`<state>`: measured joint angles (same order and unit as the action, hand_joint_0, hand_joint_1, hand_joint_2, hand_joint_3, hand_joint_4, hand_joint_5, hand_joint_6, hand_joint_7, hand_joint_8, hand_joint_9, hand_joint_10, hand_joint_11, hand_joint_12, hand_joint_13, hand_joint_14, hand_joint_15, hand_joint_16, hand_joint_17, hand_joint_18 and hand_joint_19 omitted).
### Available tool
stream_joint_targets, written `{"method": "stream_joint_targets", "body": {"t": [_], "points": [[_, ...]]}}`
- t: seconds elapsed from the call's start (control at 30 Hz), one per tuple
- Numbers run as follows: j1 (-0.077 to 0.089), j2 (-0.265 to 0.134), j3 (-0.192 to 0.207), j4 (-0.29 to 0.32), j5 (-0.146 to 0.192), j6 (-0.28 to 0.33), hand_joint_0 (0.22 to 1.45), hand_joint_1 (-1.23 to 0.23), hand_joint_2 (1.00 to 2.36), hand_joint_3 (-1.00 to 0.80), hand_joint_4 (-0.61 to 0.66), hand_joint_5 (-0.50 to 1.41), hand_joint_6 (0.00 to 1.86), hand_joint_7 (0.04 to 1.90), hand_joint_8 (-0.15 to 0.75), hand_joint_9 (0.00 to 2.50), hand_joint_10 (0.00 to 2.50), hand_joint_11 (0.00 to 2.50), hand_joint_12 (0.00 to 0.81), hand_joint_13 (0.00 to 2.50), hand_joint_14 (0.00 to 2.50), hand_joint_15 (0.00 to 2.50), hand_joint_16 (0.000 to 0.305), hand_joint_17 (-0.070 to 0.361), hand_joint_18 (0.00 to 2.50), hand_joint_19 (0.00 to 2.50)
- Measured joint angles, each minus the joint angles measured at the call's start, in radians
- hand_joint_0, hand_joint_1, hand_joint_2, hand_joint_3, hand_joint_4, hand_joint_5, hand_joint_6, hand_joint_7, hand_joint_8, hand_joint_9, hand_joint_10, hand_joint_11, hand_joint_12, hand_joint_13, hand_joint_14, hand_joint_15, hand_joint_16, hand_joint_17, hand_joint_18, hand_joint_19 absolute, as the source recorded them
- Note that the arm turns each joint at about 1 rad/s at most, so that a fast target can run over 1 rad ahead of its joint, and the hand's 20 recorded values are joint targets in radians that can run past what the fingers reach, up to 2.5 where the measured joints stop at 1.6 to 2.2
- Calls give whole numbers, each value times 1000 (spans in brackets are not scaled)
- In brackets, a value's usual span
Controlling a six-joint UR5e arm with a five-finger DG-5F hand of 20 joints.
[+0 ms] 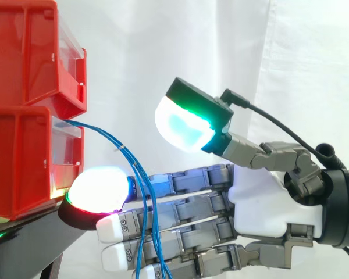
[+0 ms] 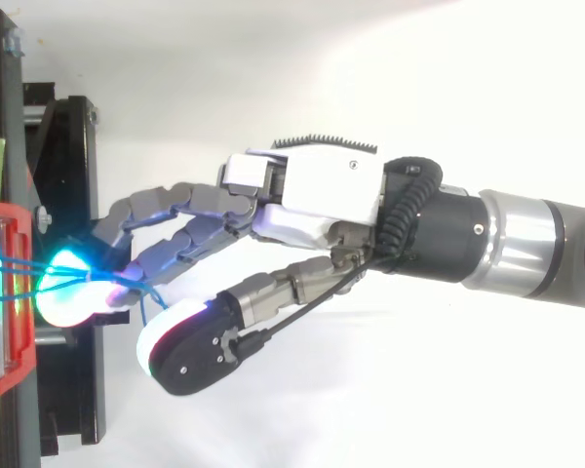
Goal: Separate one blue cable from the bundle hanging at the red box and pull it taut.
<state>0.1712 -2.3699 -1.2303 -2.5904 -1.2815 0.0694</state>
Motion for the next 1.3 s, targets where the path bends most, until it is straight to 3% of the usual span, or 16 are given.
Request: {"method": "stream_joint_targets", "body": {"t": [0.4,0.63,0.97,1.3], "points": [[-4,1,9,-53,-44,6,629,-623,1006,-433,338,-159,503,836,333,738,5,167,359,748,8,229,38,85,643,259],[-5,16,10,-65,-47,3,637,-632,1006,-433,348,-154,503,872,335,759,6,199,361,777,9,241,37,83,657,265],[-7,45,10,-130,-48,-2,633,-635,1006,-436,350,-145,503,916,342,809,6,220,363,828,10,273,36,82,675,270],[-13,53,10,-145,-48,-2,631,-633,1006,-431,353,-142,503,934,345,832,7,243,365,849,10,286,36,82,690,268]]}}
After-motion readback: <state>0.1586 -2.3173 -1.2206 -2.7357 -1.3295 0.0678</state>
